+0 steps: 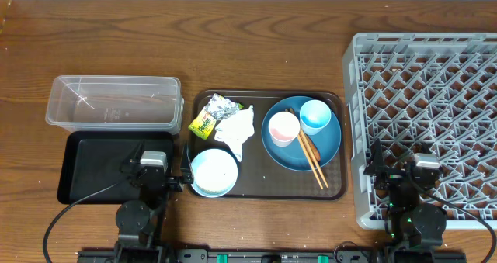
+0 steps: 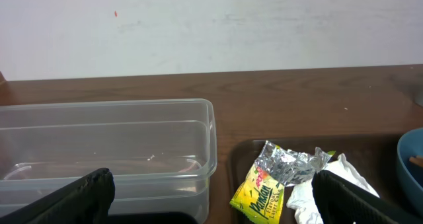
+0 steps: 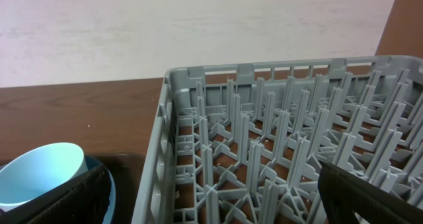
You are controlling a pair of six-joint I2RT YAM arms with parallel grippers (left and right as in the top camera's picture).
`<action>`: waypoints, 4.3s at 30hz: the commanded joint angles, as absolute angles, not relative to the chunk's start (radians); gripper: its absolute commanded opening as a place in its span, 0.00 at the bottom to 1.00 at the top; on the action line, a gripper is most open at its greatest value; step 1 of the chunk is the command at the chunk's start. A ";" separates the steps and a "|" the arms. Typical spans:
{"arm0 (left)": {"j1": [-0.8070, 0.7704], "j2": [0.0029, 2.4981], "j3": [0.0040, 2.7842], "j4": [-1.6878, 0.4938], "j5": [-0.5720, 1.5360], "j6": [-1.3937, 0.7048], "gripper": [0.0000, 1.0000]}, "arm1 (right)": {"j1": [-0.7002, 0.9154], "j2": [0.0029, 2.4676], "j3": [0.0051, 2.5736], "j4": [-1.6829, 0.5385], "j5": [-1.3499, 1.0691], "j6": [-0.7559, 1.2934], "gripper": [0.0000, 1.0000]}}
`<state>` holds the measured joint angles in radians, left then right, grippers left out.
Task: Sort waste into correct bins and load items into the dishwasher rack
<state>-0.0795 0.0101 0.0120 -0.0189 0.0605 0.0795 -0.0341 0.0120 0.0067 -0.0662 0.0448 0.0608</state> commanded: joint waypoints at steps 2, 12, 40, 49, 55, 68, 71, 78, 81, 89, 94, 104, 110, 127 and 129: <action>-0.075 0.004 0.004 -0.064 0.070 0.086 0.98 | -0.014 0.005 0.005 -0.069 0.052 0.070 0.99; -0.075 0.004 0.004 -0.064 0.070 0.086 0.98 | -0.014 0.005 0.005 -0.069 0.052 0.070 0.99; -0.075 0.004 0.004 -0.064 0.070 0.086 0.98 | -0.014 0.005 0.005 -0.069 0.052 0.070 0.99; -0.075 0.004 0.004 -0.064 0.070 0.086 0.98 | -0.014 0.005 0.006 -0.069 0.052 0.070 0.99; -0.075 0.004 0.004 -0.064 0.070 0.086 0.98 | -0.014 0.005 0.005 -0.070 0.052 0.070 0.99; -0.075 0.004 0.004 -0.064 0.070 0.086 0.98 | -0.014 0.005 0.006 -0.070 0.052 0.070 0.99; -0.075 0.004 0.004 -0.064 0.070 0.086 0.98 | -0.014 0.005 0.005 -0.070 0.052 0.070 0.99; -0.075 0.004 0.004 -0.030 0.073 0.081 0.98 | -0.014 0.005 0.006 -0.070 0.052 0.070 0.99; -0.075 0.004 0.004 -0.019 0.200 0.014 0.98 | -0.014 0.005 0.006 -0.070 0.052 0.070 0.99; -0.075 0.004 0.068 0.268 0.488 -0.192 0.98 | -0.014 0.005 0.006 -0.070 0.052 0.070 0.99; -0.075 0.057 0.327 0.164 0.491 -0.302 0.98 | -0.014 0.005 0.005 -0.070 0.052 0.070 0.99; -0.075 0.564 1.092 -0.347 0.713 -0.245 0.98 | -0.014 0.005 0.005 -0.070 0.052 0.070 0.99; -0.075 0.978 1.630 -1.113 0.658 -0.029 0.98 | -0.014 0.005 0.005 -0.070 0.052 0.070 0.99; -0.075 1.462 1.814 -1.503 0.555 -0.030 0.98 | -0.014 0.005 0.005 -0.070 0.052 0.070 0.99; -0.075 1.499 1.814 -1.503 0.555 -0.030 0.98 | -0.014 0.005 0.006 -0.070 0.052 0.070 0.99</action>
<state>-0.0792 1.4609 1.7939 -1.4971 0.5682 -0.0475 -0.0341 0.0116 0.0067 -0.0666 0.0452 0.0608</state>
